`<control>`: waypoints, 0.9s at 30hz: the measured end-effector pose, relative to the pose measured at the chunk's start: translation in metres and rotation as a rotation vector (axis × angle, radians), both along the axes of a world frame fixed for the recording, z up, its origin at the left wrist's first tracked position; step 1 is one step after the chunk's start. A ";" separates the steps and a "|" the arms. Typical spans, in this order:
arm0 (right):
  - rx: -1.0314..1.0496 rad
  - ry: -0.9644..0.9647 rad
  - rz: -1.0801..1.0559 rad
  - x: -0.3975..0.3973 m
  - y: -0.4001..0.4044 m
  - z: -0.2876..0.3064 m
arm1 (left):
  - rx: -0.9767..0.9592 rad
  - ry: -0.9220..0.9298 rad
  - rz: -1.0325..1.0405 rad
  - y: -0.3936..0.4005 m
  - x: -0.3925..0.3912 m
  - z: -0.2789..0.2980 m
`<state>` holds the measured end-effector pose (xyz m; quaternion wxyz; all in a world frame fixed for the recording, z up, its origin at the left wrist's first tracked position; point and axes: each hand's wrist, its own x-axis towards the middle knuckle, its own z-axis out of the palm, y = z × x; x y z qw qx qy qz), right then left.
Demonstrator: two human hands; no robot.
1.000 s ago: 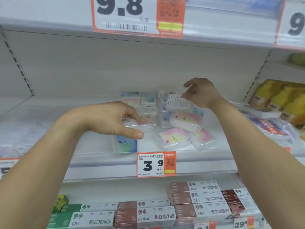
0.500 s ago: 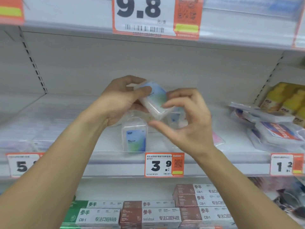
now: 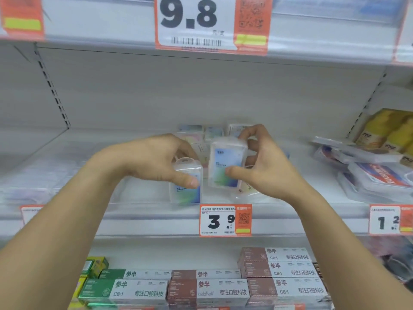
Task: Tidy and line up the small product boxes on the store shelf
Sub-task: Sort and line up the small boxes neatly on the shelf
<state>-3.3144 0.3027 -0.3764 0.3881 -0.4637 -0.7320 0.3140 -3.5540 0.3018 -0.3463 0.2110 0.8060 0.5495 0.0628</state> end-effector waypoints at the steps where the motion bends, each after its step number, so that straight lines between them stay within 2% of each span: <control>1: -0.025 -0.078 0.045 -0.002 0.000 -0.002 | -0.015 0.042 -0.008 0.000 -0.003 -0.002; 5: -0.040 -0.375 0.186 -0.012 -0.002 0.000 | 0.016 0.057 -0.062 -0.003 -0.010 -0.005; 8: -0.031 -0.457 0.180 -0.017 0.003 0.006 | 0.008 0.005 -0.040 -0.005 -0.015 -0.007; 12: -0.146 -0.563 0.242 -0.027 0.007 0.008 | 0.018 -0.020 -0.061 -0.007 -0.015 -0.009; 16: -0.170 -0.664 0.255 -0.032 0.011 0.022 | 0.038 -0.040 -0.063 -0.006 -0.011 -0.010; 27: -0.317 -0.661 0.327 -0.022 0.024 0.026 | 0.095 -0.038 -0.074 -0.007 -0.001 -0.017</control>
